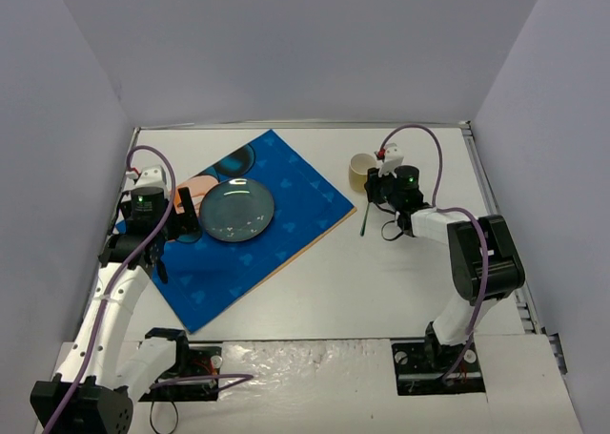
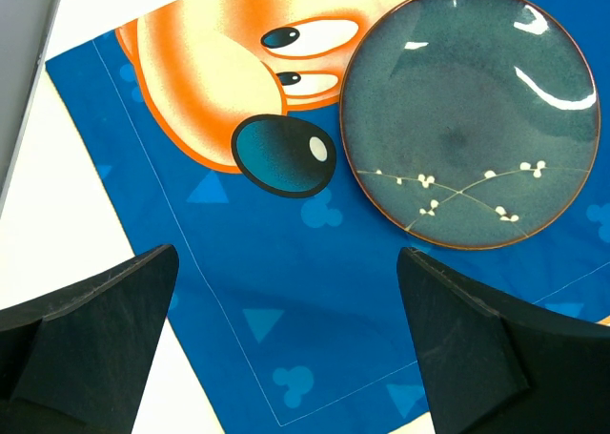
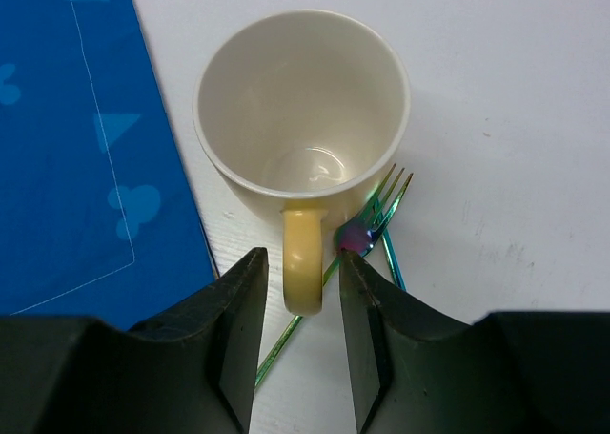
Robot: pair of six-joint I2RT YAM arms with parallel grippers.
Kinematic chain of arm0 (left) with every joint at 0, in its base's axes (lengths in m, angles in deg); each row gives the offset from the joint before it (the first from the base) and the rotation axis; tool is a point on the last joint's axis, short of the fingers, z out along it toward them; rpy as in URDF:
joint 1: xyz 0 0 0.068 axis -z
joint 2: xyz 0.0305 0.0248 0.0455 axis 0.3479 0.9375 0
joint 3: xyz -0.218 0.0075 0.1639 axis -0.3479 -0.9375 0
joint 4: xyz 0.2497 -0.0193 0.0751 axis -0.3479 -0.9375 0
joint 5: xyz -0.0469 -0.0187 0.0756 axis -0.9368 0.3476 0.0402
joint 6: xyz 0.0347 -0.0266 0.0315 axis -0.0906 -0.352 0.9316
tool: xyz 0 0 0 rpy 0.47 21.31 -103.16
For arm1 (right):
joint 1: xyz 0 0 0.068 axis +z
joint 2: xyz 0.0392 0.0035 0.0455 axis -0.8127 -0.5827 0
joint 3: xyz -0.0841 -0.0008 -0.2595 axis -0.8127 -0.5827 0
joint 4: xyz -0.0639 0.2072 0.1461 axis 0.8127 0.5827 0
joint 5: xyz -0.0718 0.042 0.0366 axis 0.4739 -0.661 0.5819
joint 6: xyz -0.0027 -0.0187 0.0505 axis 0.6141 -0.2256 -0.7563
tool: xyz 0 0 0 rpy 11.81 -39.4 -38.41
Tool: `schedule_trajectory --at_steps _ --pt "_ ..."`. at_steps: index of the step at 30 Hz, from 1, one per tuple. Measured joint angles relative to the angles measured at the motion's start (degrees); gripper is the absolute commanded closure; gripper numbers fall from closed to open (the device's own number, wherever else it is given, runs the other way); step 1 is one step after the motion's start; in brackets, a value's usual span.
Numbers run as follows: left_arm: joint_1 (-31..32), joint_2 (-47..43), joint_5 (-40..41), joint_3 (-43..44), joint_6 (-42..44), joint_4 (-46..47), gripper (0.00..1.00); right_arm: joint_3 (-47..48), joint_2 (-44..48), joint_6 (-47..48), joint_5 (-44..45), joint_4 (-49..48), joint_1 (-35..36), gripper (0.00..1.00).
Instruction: Set the dinner table for one person
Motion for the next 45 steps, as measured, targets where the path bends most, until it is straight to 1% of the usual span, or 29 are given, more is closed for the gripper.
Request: schedule_trajectory --at_steps 4,13,16,21,23,34,40,45 --pt "0.0 0.0 -0.02 0.0 0.0 0.01 0.03 0.65 -0.11 -0.05 0.0 0.52 -0.01 0.69" --pt "0.0 0.0 0.0 0.0 0.02 0.01 0.03 2.34 -0.76 -0.37 0.02 1.32 -0.01 0.79" --pt "0.0 0.0 0.0 0.0 0.02 0.0 0.03 2.48 -0.79 -0.5 0.02 1.58 0.01 0.81" --pt "0.0 0.0 0.0 0.0 0.04 0.0 0.03 2.67 -0.81 -0.83 -0.01 1.99 0.02 0.97" --pt "0.0 0.0 0.0 0.0 0.04 0.0 0.03 2.85 -0.83 -0.89 -0.02 2.25 0.02 1.0" --pt "0.0 0.0 0.0 0.0 0.11 0.0 0.03 3.55 -0.72 0.41 0.05 3.68 0.02 1.0" --pt "0.0 0.0 0.02 0.0 0.11 0.02 0.03 5.61 0.79 1.9 0.35 7.48 -0.01 1.0" --pt "0.0 -0.02 0.18 0.0 0.13 0.0 0.03 6.8 2.25 2.02 0.12 8.35 0.0 1.0"
